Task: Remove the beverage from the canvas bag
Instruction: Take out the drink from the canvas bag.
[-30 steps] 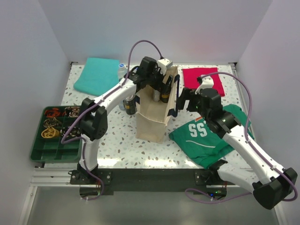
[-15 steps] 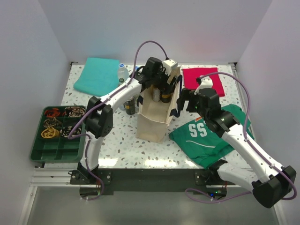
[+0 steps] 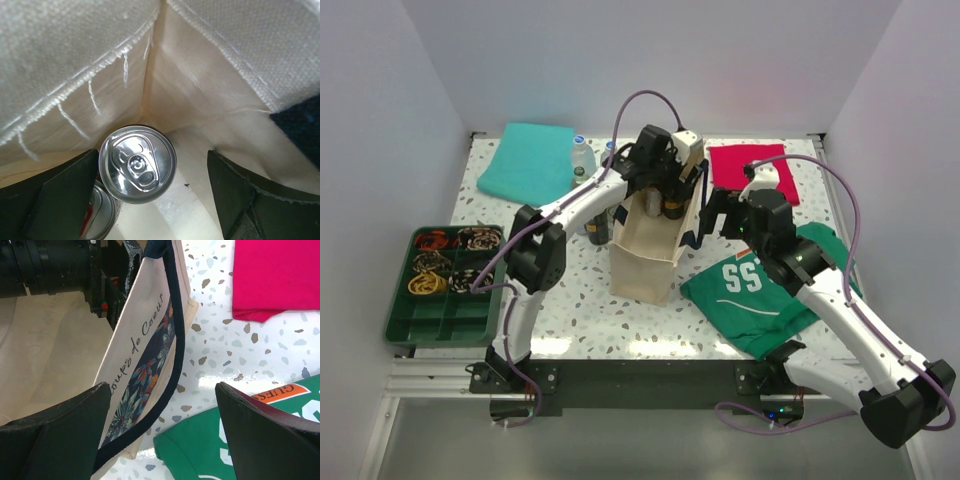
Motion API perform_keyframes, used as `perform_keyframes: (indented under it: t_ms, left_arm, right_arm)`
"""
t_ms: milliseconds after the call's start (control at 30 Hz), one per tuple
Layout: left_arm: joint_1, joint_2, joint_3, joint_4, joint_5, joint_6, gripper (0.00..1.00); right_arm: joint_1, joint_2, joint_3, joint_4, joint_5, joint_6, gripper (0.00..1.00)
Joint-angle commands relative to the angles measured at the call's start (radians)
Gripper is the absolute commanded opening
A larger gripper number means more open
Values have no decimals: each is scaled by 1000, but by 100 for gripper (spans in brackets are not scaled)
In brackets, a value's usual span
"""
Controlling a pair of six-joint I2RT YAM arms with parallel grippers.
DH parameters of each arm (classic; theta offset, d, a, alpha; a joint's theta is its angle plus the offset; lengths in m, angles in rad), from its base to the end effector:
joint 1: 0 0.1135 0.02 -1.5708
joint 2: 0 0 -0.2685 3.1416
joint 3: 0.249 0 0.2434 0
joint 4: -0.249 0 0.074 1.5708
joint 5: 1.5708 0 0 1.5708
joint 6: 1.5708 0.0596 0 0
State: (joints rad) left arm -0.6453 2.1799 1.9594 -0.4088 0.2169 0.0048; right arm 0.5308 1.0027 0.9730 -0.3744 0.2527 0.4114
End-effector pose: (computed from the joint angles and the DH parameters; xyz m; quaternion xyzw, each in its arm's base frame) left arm 0.4108 -0.3253 0.2628 0.3295 0.8239 -0.2335 0.3976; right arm 0.2095 0.1057 0.3410 0.0199 0.8306 0.1543 0.5346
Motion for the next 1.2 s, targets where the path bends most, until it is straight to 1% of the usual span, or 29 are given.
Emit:
perform_keyframes:
  t_ms: [0,167,367,467,567,600,633,700,767,800,867,900,933,967,1033,1067,1167]
  left_arm:
    - [-14,34,39,-2,-24,18,93]
    - [-20,38,35,1,-57,23,92]
    - [-28,41,32,-2,-94,37,84]
    - [-33,41,29,-7,-112,43,82]
    - [-37,37,22,-8,-123,46,76]
    - [-37,35,16,-5,-123,49,68]
    - [-39,34,15,-4,-125,49,65]
    - [-39,34,12,-5,-123,53,62]
    - [-40,32,12,-8,-119,57,53]
    - [-40,31,9,-7,-119,57,46]
    - [-40,27,9,-7,-122,55,42]
    - [-42,27,9,-7,-122,55,35]
    - [-42,26,9,-8,-125,55,32]
    - [-42,23,9,-8,-126,55,20]
    - [-43,18,12,-10,-129,55,9]
    - [-42,17,16,-15,-131,57,0]
    - [-43,0,19,-22,-129,55,0]
  right_arm:
    - [1,-16,7,17,33,13,90]
    - [1,-15,7,19,36,10,91]
    - [1,-13,4,15,37,10,91]
    - [1,-15,4,17,36,12,91]
    - [1,-16,7,14,37,12,91]
    - [3,-15,7,14,39,12,91]
    - [3,-16,7,15,39,12,91]
    - [1,-16,9,15,37,12,91]
    - [3,-15,10,15,37,12,91]
    - [3,-15,10,12,37,12,91]
    - [1,-13,10,12,36,10,91]
    - [1,-13,10,12,36,10,91]
    - [3,-13,12,14,34,12,91]
    - [3,-10,15,12,33,12,91]
    - [3,-12,16,14,30,12,91]
    - [3,-10,16,14,31,13,91]
    - [3,-12,15,14,30,12,91]
